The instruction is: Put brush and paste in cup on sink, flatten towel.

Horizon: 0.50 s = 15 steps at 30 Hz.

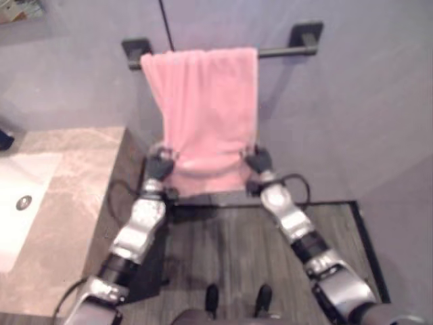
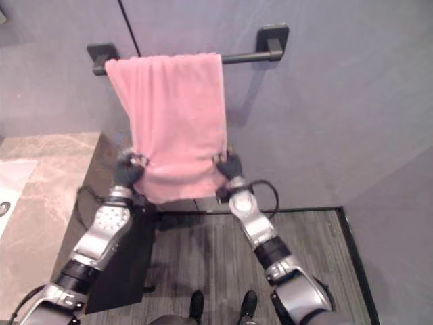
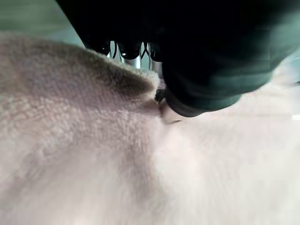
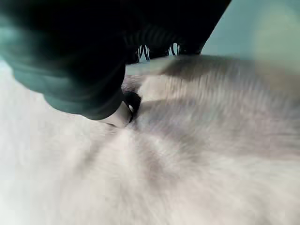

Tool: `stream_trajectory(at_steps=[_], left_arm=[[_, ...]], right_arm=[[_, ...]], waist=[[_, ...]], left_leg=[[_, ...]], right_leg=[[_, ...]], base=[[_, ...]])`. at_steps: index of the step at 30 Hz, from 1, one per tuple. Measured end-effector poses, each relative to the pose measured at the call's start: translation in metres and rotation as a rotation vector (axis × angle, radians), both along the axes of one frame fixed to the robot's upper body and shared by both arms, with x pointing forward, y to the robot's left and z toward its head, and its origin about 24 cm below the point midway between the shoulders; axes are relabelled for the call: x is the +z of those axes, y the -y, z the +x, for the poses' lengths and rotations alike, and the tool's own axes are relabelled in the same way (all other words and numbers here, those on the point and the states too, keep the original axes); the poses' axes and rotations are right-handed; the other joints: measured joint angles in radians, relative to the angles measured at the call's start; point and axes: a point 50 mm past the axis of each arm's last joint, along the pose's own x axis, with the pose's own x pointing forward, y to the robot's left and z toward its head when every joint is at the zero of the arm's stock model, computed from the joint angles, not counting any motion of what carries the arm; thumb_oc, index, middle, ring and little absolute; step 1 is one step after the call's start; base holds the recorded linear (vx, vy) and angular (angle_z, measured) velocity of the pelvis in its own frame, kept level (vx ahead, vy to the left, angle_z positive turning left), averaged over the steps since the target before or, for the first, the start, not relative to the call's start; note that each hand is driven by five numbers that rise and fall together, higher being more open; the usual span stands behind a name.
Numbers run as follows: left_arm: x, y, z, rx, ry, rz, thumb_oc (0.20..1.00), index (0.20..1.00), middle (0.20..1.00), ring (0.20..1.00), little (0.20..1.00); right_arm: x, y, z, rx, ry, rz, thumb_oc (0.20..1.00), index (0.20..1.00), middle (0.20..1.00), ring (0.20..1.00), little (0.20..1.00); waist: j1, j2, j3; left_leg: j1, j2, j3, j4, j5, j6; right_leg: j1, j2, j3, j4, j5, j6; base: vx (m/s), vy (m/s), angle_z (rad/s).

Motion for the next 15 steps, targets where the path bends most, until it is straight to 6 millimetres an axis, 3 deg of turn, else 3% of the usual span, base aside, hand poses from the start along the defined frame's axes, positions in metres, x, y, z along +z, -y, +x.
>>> stream_trajectory(at_steps=[10, 11, 15], left_arm=[[0.054, -0.009, 0.003, 0.012, 0.197, -0.011, 0.200, 0.200, 0.200, 0.200, 0.200], [0.070, -0.009, 0.003, 0.019, 0.260, -0.020, 0.200, 0.200, 0.200, 0.200, 0.200], [0.092, -0.008, 0.005, 0.019, 0.351, -0.034, 0.200, 0.200, 0.200, 0.200, 0.200]], right_arm=[[0.086, -0.002, 0.011, 0.005, 0.297, 0.026, 0.200, 0.200, 0.200, 0.200, 0.200], [0.098, -0.002, 0.008, 0.010, 0.346, 0.040, 0.200, 0.200, 0.200, 0.200, 0.200], [0.107, -0.003, 0.007, 0.009, 0.378, 0.056, 0.200, 0.200, 0.200, 0.200, 0.200]], waist=[[-0.001, 0.003, -0.010], [0.000, 0.003, -0.010], [-0.001, 0.004, -0.010]], left_leg=[[-0.014, 0.002, 0.001, -0.002, 0.001, 0.001], [-0.014, 0.002, 0.001, -0.002, 0.001, 0.001], [-0.014, 0.002, 0.001, -0.002, 0.001, 0.001]], right_leg=[[-0.016, 0.001, 0.006, 0.000, 0.000, 0.000], [-0.017, 0.002, 0.006, 0.000, 0.000, 0.000], [-0.017, 0.002, 0.010, 0.002, 0.000, 0.000]], base=[[0.00, -0.004, -0.01], [0.00, -0.031, 0.00], [0.00, -0.041, -0.02]])
